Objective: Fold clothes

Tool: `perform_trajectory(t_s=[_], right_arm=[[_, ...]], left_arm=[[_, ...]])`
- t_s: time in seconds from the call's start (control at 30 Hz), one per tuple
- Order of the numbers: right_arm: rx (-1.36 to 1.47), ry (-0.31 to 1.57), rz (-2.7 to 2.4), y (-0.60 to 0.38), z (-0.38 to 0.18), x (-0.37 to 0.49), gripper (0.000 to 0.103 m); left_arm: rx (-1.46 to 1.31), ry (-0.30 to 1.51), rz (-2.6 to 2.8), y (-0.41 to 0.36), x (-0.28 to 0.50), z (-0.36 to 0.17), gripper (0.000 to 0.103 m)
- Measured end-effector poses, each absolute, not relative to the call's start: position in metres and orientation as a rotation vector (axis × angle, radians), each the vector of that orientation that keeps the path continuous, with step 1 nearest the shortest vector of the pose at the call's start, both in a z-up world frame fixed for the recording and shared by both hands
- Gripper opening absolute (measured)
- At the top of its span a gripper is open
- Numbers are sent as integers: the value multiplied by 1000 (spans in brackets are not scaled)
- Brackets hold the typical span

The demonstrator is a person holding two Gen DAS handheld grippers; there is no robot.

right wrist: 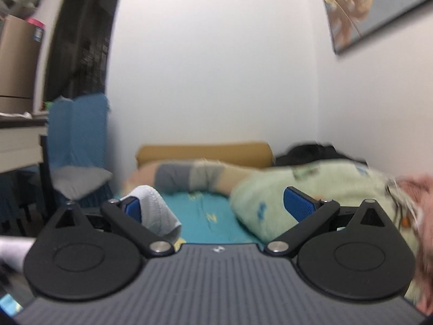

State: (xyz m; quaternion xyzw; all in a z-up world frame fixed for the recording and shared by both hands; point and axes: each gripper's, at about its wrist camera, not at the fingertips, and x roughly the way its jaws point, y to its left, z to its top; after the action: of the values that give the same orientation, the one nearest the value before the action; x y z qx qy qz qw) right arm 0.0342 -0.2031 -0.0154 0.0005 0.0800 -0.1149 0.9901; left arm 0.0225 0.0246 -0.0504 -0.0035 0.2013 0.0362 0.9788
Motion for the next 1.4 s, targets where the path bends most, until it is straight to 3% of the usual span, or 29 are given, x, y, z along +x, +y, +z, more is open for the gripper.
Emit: perform_trajectory(t_s=[0.13,0.3,0.57,0.77,1.1,1.23,1.4], right_arm=[[1,84,-193,-203,13,23,103],[17,121,-169,-200,0,18,103],[76,136,-135,-207,-5,15,103],[54,81,-230,-217,-6,11,103],[-127,373,-294,-205,-74,40,103],[-75,280,-351,-210,-44,-1,103],[-97,37,-330,-211,59,-62,103]], left_arm=[[116,422,-49,2,11,-60,90],[270,440,-201,-27,-2,-71,90],[253,282,-121,-46,3,-74,93],[203,374,155,-23,5,-71,92],[-40,235,360,42,-27,-16,93],[-102,169,311,46,-56,15,93],[-202,15,268,64,-91,103,93]])
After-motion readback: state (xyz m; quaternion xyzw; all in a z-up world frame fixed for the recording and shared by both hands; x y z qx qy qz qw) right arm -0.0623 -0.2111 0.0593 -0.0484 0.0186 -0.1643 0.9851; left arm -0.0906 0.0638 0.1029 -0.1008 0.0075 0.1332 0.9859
